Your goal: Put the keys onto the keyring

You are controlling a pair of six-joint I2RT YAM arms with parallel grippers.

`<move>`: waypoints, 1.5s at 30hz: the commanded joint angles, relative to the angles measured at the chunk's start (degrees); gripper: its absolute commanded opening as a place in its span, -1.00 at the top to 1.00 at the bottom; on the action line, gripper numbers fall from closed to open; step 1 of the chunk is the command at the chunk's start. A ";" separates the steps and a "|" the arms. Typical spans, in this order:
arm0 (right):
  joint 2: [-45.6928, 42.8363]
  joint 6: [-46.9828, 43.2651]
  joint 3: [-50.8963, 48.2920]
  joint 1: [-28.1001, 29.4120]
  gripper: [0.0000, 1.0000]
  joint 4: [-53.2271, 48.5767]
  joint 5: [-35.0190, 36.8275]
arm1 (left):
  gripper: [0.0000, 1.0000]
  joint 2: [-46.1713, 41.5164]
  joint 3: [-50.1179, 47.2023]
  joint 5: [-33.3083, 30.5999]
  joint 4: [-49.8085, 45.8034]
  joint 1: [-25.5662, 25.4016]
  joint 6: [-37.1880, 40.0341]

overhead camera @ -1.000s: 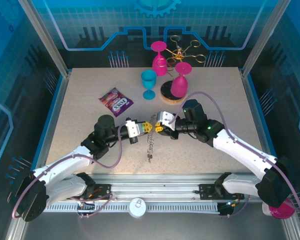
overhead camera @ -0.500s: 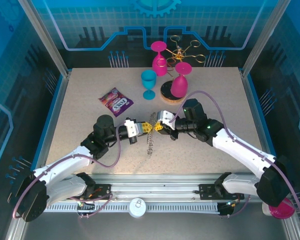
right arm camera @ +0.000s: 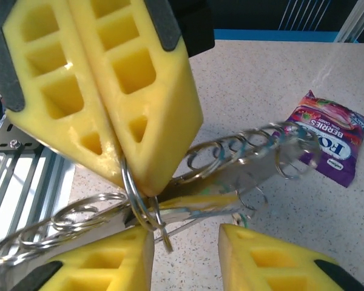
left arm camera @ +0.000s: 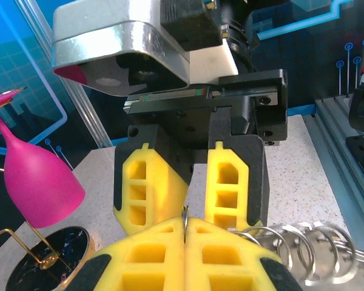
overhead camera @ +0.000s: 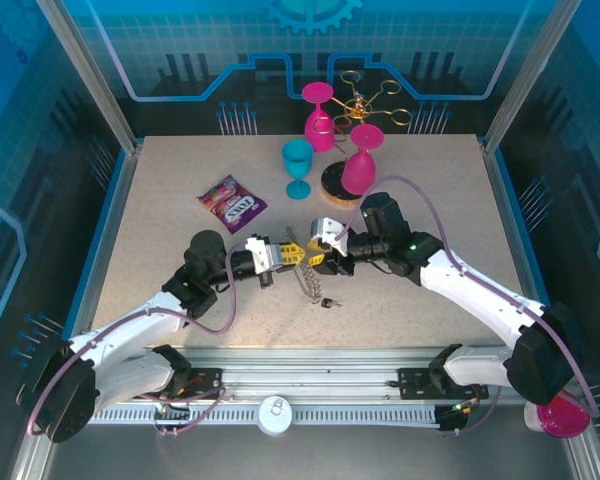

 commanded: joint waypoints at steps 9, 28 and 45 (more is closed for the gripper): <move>-5.48 1.30 -3.24 -2.11 0.47 3.55 -3.64 | 1.00 0.58 -0.14 2.01 4.64 0.66 -1.36; -0.36 2.71 -0.80 0.00 0.74 7.62 -4.09 | 1.00 1.37 -0.40 4.18 8.44 0.72 -4.49; -7.34 2.05 -6.63 -1.87 0.25 7.93 -2.46 | 1.00 1.49 -0.36 3.57 8.30 0.92 -4.18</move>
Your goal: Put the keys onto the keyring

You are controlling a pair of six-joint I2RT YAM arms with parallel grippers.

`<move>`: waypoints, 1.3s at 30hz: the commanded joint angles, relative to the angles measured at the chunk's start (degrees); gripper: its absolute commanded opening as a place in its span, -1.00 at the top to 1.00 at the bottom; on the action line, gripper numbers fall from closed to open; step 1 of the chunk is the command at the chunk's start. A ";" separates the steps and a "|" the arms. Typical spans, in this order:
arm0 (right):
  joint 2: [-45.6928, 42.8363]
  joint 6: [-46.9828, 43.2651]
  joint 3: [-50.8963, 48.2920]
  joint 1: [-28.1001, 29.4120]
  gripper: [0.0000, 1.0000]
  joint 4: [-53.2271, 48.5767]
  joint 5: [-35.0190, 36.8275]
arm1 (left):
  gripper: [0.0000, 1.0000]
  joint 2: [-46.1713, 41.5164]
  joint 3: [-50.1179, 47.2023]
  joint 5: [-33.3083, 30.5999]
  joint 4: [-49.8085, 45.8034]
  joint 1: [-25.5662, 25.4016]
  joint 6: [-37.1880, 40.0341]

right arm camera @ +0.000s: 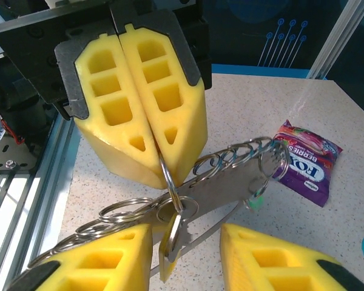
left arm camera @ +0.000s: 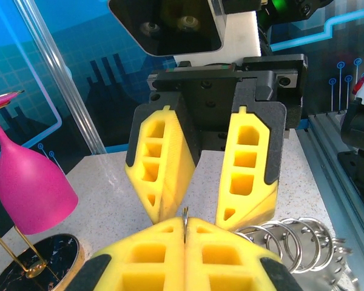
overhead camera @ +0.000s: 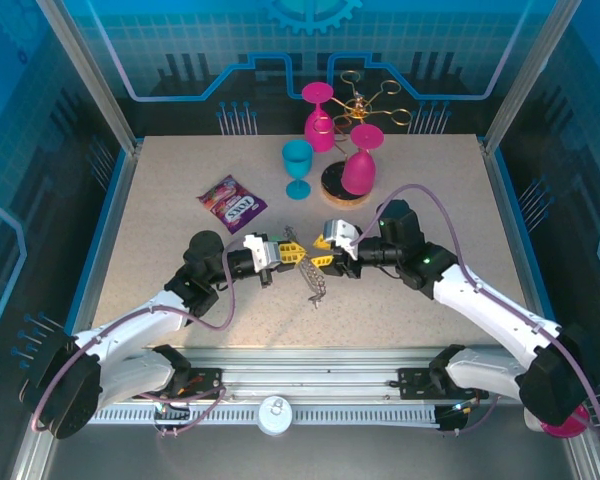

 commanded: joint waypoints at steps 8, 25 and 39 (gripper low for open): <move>1.92 2.57 -2.28 0.38 0.08 4.65 -0.49 | 1.00 0.22 0.14 1.65 5.51 0.33 -1.56; 6.85 10.95 -6.42 2.91 0.06 22.31 -0.71 | 1.00 0.80 -0.54 1.04 10.32 0.83 -4.43; 0.12 5.00 -6.61 2.92 0.77 11.67 5.88 | 1.00 0.16 0.05 -1.32 6.65 0.92 -2.02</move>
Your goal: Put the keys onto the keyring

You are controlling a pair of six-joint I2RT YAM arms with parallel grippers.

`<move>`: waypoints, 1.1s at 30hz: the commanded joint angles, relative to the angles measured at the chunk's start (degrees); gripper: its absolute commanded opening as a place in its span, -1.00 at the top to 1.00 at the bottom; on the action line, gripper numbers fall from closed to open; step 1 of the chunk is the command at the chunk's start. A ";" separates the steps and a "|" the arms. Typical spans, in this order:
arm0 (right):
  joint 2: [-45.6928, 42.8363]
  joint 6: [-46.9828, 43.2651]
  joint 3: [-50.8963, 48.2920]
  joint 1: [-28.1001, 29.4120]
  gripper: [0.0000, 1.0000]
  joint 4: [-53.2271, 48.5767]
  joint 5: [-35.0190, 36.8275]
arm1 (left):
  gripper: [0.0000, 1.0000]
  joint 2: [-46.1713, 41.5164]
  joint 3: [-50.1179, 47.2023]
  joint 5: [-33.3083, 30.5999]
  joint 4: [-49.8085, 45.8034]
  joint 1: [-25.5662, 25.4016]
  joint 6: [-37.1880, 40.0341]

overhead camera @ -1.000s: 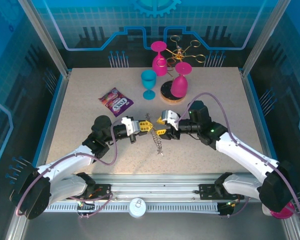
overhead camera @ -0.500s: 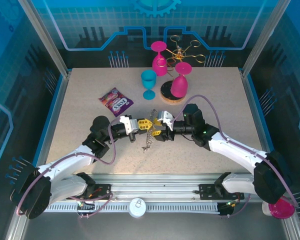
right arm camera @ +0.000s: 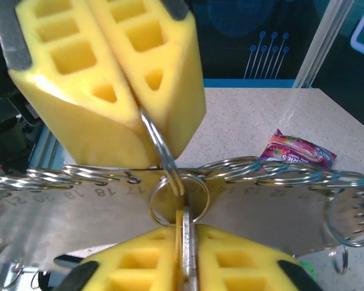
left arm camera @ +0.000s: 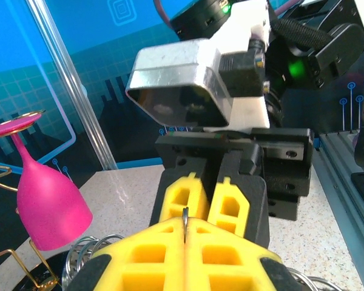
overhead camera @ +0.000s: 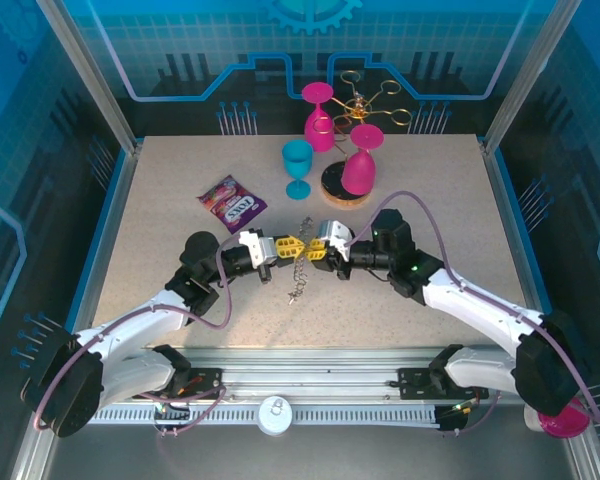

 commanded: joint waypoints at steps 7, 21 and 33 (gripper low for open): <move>-4.85 -5.57 1.45 0.60 0.96 -10.74 5.06 | 1.00 -0.64 0.58 -0.52 -0.63 0.44 2.01; -1.80 -16.71 11.22 5.40 1.00 -18.16 14.20 | 1.00 0.00 1.72 -0.72 -5.30 0.44 4.03; -5.51 -25.15 11.75 6.29 1.00 -19.10 27.69 | 1.00 0.01 2.73 -1.75 -10.30 0.44 6.32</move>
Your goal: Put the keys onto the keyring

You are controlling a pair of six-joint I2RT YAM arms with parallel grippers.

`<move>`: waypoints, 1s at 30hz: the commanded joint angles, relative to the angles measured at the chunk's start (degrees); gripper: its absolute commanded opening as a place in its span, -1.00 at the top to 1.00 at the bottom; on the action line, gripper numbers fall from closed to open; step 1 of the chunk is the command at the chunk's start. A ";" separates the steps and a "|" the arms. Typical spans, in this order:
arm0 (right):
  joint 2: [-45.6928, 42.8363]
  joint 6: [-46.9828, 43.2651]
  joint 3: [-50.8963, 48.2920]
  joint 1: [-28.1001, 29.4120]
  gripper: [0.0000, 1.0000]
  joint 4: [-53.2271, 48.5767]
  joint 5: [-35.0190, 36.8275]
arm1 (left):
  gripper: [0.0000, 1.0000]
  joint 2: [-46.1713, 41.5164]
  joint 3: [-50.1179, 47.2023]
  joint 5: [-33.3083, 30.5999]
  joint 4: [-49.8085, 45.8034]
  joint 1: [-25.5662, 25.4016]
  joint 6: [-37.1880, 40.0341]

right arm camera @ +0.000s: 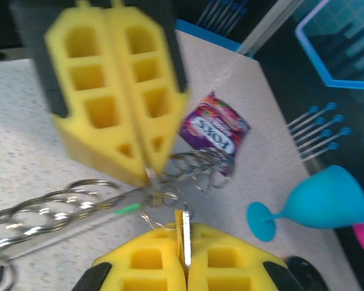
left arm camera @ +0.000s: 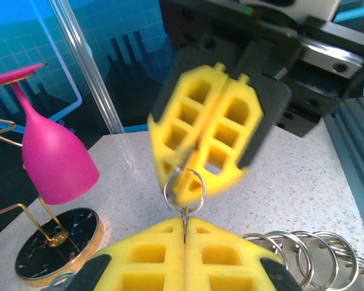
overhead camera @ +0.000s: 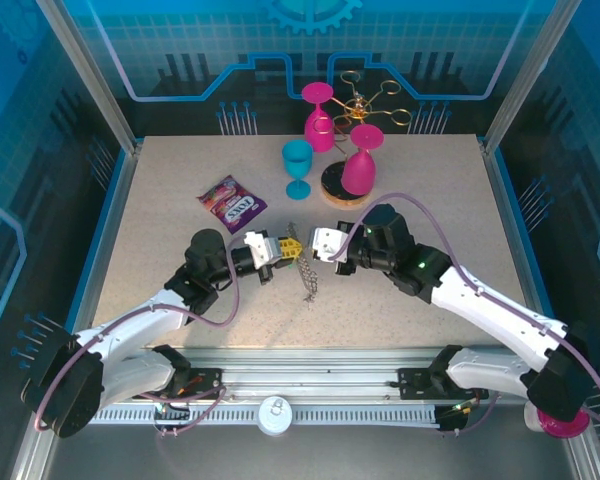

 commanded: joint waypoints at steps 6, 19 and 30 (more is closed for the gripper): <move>-3.19 -5.05 1.52 0.33 1.00 0.09 6.08 | 1.00 0.00 3.24 0.05 -6.07 0.09 4.13; -1.55 -14.96 5.74 1.24 1.00 -6.40 12.80 | -0.78 -1.53 2.97 -5.53 -1.83 0.03 -2.38; 5.21 -9.67 5.34 4.63 1.00 0.58 9.44 | -0.99 -16.57 1.18 -52.24 -6.94 0.41 -35.72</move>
